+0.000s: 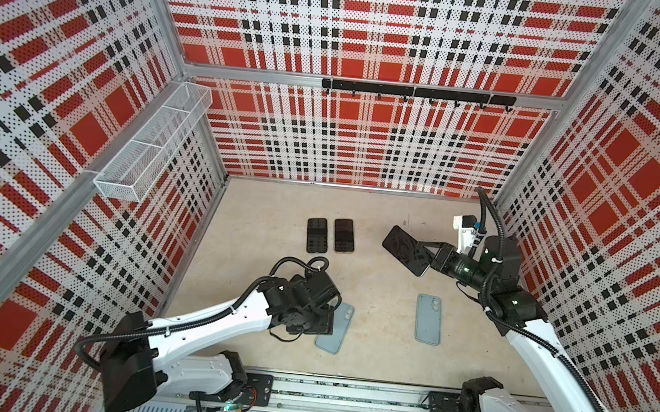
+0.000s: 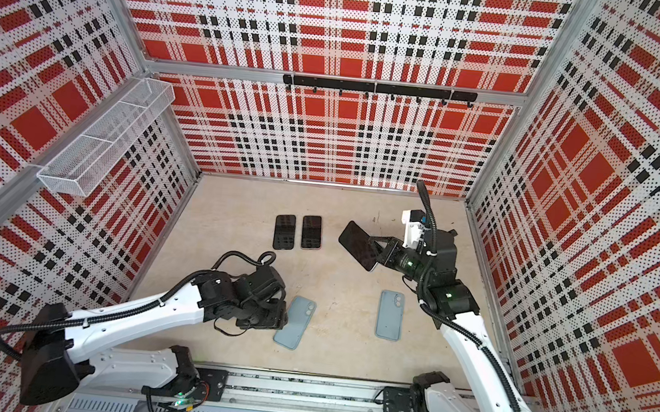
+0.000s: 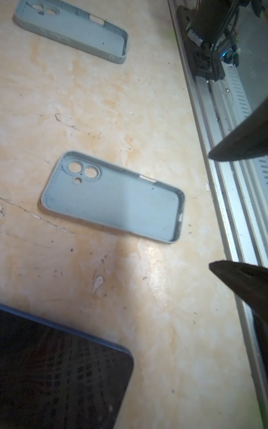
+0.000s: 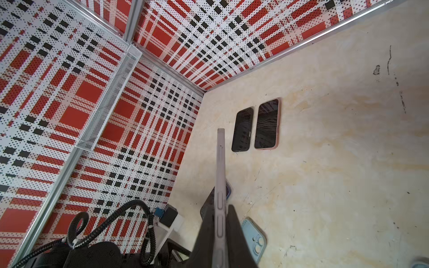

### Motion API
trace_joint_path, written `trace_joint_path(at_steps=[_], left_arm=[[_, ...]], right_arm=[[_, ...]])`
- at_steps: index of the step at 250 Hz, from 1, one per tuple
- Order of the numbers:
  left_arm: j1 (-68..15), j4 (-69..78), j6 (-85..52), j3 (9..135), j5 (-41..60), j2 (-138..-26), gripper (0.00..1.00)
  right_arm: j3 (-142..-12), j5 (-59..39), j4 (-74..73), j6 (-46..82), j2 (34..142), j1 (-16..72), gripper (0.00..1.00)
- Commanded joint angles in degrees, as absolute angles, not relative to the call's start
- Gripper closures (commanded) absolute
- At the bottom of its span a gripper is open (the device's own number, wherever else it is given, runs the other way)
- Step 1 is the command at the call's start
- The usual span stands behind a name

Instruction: Put the phone into the phone case

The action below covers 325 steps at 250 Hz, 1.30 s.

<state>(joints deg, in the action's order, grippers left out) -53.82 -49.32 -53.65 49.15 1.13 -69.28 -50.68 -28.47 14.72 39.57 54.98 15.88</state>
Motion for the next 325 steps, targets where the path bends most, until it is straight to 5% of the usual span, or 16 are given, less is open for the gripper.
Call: trace_joint_path(at_steps=[1,98,219,275,325], left_arm=[[-53.98,-42.68,-49.05,47.15,0.2,-72.45,0.31],[-52.33,-35.51,-41.37,44.8,-4.25,-84.88,0.42],[-51.28,-29.58,-31.97,45.26,-5.3,-91.41,0.99],[-51.26,-34.79,-16.6,58.78,-9.14,-90.36,1.0],[-49.24,-43.6,14.9,75.14,-4.27,-94.12,1.0]], right_arm=[[-50.46,-29.12,12.44,38.06,52.92,15.91,1.0],[-50.84,-27.87,13.27,39.61,51.57,15.86,1.0],[-52.9,-27.11,15.64,39.78,51.88,15.9,1.0],[-56.57,-24.15,22.09,37.13,50.39,15.46,1.0],[-59.3,-26.05,29.54,36.07,47.97,11.87,1.0]])
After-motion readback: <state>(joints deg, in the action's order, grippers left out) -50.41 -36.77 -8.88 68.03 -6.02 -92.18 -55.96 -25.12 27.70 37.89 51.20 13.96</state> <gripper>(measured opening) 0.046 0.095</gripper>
